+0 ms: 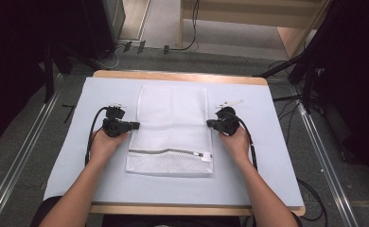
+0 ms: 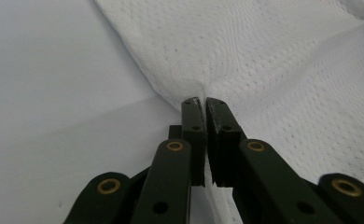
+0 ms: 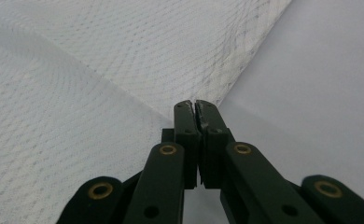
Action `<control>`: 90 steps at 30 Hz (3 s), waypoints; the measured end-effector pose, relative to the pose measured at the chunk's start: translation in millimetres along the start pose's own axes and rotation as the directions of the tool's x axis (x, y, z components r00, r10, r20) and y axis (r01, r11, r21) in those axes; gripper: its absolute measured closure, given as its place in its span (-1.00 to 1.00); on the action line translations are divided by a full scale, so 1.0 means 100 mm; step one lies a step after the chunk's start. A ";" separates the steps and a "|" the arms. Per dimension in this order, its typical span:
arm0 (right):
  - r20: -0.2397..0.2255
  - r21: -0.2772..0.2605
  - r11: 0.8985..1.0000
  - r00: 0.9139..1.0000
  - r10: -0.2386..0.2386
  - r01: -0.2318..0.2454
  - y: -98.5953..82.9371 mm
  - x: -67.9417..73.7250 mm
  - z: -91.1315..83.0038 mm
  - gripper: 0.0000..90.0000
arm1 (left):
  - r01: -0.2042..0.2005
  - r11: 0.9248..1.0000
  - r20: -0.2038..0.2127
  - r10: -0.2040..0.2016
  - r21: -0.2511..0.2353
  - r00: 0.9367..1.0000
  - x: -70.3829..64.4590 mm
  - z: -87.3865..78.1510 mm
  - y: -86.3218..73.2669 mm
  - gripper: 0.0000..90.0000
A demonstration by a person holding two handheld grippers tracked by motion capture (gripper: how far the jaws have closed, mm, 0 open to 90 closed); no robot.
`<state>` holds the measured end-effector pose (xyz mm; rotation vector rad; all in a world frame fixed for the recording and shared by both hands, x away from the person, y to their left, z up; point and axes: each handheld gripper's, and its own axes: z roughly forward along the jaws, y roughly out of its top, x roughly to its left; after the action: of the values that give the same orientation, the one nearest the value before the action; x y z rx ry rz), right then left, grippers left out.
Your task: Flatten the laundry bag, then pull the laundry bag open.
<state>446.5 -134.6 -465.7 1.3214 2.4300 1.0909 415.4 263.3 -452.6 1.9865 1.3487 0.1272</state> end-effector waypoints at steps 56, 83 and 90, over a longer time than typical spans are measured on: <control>-0.161 -0.035 0.997 0.984 -0.073 0.068 -0.32 0.44 -0.64 0.57 | -0.244 0.970 0.151 0.244 -0.017 0.958 -0.85 -0.30 0.08 -0.07; -0.171 0.062 0.993 0.981 -0.087 0.099 -0.58 0.52 -0.52 0.97 | -0.331 0.944 0.253 0.316 0.015 0.914 -1.39 0.11 0.13 0.06; -0.176 0.081 0.991 0.980 -0.089 0.105 -0.63 0.50 -0.44 1.00 | -0.368 0.929 0.268 0.347 0.030 0.899 -1.52 0.24 0.10 0.20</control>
<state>355.4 -140.0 -467.3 1.1626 2.6664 1.1259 365.9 121.3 -418.1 2.2153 0.8254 -0.0180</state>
